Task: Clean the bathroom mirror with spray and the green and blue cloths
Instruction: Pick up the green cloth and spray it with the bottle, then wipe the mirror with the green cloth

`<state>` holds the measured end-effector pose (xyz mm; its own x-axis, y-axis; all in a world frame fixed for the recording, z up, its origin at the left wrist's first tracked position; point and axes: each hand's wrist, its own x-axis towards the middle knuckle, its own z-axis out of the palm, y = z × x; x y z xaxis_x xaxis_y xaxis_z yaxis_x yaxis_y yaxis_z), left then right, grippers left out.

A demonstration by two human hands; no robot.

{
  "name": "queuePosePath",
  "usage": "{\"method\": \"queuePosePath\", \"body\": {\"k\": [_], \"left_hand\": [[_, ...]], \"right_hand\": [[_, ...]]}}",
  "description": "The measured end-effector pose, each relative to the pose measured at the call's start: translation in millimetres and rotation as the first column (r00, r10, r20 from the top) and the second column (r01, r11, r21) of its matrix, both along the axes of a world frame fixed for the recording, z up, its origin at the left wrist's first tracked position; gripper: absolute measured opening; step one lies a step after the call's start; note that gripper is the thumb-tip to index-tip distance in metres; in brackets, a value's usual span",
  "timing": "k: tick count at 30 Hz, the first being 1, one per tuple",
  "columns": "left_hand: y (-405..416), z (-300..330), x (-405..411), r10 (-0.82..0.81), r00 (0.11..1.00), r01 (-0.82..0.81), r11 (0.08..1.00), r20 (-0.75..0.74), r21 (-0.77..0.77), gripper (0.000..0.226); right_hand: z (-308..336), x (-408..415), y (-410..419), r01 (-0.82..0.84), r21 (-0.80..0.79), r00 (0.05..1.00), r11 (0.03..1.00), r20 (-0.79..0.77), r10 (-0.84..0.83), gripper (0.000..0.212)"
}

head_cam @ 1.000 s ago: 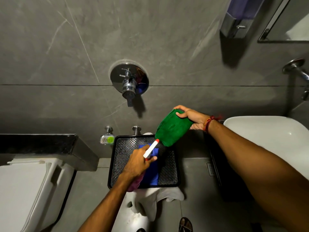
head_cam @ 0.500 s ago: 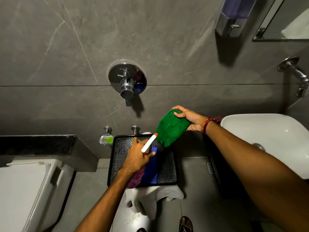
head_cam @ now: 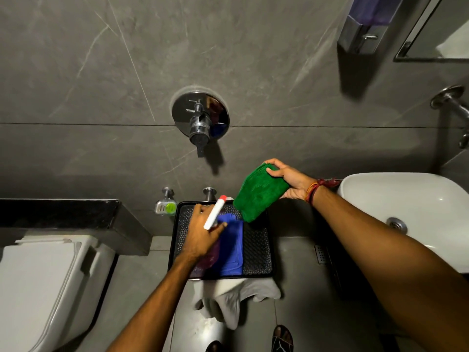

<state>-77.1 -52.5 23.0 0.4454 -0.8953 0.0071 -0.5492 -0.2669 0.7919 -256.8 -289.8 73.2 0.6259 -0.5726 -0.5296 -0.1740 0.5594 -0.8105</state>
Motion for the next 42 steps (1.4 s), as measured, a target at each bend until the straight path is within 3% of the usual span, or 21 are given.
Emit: {"method": "queuePosePath", "body": {"k": [3,6,9,11,14,16,17,19,21,24,26,28,29,31,33,36,38,42], "left_hand": [[8,-16,19,0.226,0.97,-0.228,0.974,-0.093,-0.006,0.045],[15,-36,26,0.237,0.968,-0.237,0.971,-0.086,0.011,0.044],[19,-46,34,0.326,0.925,-0.323,0.945,-0.194,0.048,0.054],[24,-41,44,0.257,0.943,-0.236,0.964,-0.211,0.119,0.078],[33,-18,70,-0.025,0.96,0.108,0.953,-0.278,0.285,0.119],[34,13,94,-0.103,0.952,0.215,0.895,-0.289,0.391,0.106],[28,35,102,-0.121,0.982,0.173,0.89,-0.147,0.421,0.094],[5,84,106,-0.092,0.975,0.036,0.964,0.204,0.263,0.078],[-33,141,82,-0.124,0.955,0.137,0.99,0.271,-0.03,0.076],[-97,213,22,-0.322,0.921,0.376,0.884,0.22,-0.277,0.076],[-127,253,-8,-0.312,0.945,0.32,0.836,0.095,-0.446,0.065],[-151,282,-19,-0.267,0.948,0.125,0.812,-0.172,-0.571,0.05],[-159,295,-24,-0.267,0.909,0.03,0.808,-0.321,-0.588,0.044],[-178,328,-40,-0.322,0.808,-0.034,0.811,-0.494,-0.584,0.036],[-200,364,-61,-0.4,0.764,0.037,0.811,-0.506,-0.584,0.033],[-225,415,-93,-0.467,0.785,0.16,0.788,-0.408,-0.594,0.031],[-242,452,-119,-0.523,0.821,0.311,0.747,-0.23,-0.588,0.028],[-279,515,-178,-0.631,0.775,0.57,0.669,0.04,-0.478,0.025]], "right_hand": [[5,5,7,0.041,-0.016,0.999,0.999,-0.029,-0.041,0.018],[10,15,13,0.071,-0.055,0.995,0.996,-0.06,-0.074,0.017],[17,21,16,0.067,-0.073,0.995,0.995,-0.064,-0.072,0.017],[25,21,20,0.066,-0.072,0.995,0.995,-0.073,-0.071,0.018],[45,21,23,0.073,-0.087,0.995,0.993,-0.055,-0.078,0.018],[70,25,23,0.084,-0.118,0.996,0.989,-0.022,-0.087,0.02],[84,27,21,0.104,-0.148,0.994,0.984,0.0,-0.105,0.02],[117,36,21,0.15,-0.183,0.989,0.972,0.023,-0.148,0.017],[159,50,21,0.178,-0.21,0.984,0.961,0.045,-0.172,0.014],[234,69,21,0.199,-0.242,0.978,0.95,0.115,-0.175,0.015],[289,67,15,0.211,-0.253,0.969,0.944,0.181,-0.168,0.035],[329,52,13,0.211,-0.279,0.959,0.937,0.243,-0.144,0.064],[340,43,13,0.262,-0.365,0.945,0.893,0.285,-0.16,0.064],[345,18,11,0.43,-0.649,0.902,0.628,0.346,-0.26,0.052],[338,-6,10,0.451,-0.861,0.877,0.235,0.378,-0.296,0.052],[322,-25,-8,0.277,-0.939,0.882,-0.203,0.332,-0.335,0.065],[326,-39,-29,0.299,-0.893,0.831,-0.335,0.417,-0.368,0.072],[352,-78,-77,0.376,-0.798,0.678,-0.47,0.583,-0.448,0.075]]}}
